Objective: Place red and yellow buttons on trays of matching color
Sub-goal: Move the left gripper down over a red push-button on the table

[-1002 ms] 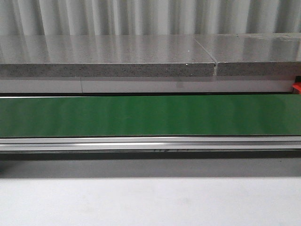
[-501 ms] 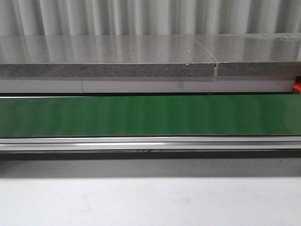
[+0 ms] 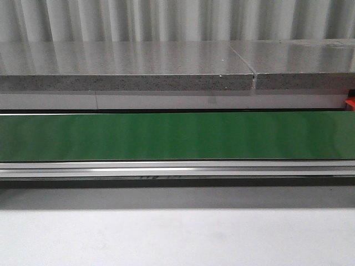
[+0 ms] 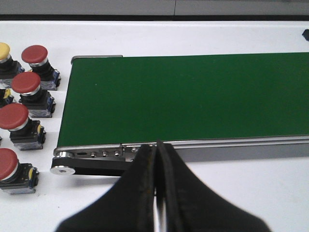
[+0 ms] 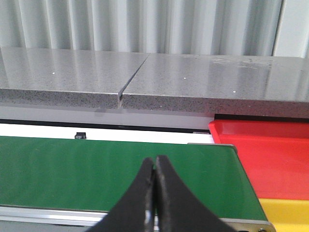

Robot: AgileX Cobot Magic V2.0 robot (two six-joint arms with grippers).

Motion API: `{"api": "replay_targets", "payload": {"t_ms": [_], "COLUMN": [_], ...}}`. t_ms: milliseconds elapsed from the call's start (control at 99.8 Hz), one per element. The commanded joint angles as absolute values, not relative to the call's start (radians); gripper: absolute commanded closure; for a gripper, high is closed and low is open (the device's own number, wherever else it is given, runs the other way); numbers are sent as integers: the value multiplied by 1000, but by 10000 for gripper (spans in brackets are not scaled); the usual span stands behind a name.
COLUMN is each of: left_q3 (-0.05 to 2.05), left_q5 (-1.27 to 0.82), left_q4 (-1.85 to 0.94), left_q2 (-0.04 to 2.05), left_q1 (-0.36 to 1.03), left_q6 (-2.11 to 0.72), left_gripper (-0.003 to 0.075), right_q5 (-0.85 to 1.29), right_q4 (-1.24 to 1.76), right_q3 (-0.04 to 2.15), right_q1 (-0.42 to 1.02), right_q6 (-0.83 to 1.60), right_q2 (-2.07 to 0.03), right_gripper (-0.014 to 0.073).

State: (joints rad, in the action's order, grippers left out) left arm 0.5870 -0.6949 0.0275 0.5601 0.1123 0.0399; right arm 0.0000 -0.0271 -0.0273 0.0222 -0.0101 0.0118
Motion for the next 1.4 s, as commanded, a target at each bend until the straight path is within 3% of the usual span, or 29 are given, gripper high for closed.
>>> {"api": "replay_targets", "payload": {"t_ms": [0, 80, 210, 271, 341, 501, 742, 932, 1393], "left_q3": [623, 621, 613, 613, 613, 613, 613, 613, 613], "left_q5": [-651, -676, -690, -692, -697, -746, -751, -741, -618], "left_q4": [8, -6, -24, -24, -24, 0, 265, 298, 312], "left_q2": [577, 579, 581, 583, 583, 583, 616, 738, 969], "left_q1": [113, 113, 113, 113, 113, 113, 113, 101, -245], "left_q6": [40, 40, 45, 63, 96, 216, 607, 677, 682], "left_gripper": [718, 622, 325, 223, 151, 143, 144, 144, 144], "right_q5": [-74, -74, -74, -74, -74, -74, -74, -74, -74], "right_q4": [-26, -26, -26, -26, -26, -26, -26, -26, -26], "right_q3": [-12, -12, -12, -12, -12, -12, -12, -12, -12], "right_q1": [15, 15, 15, 15, 15, 15, 15, 15, 15], "right_q6": [0, 0, 0, 0, 0, 0, 0, 0, 0], "right_q2": [21, 21, 21, 21, 21, 21, 21, 21, 21], "right_gripper": [675, 675, 675, 675, 675, 675, 675, 675, 675]}}
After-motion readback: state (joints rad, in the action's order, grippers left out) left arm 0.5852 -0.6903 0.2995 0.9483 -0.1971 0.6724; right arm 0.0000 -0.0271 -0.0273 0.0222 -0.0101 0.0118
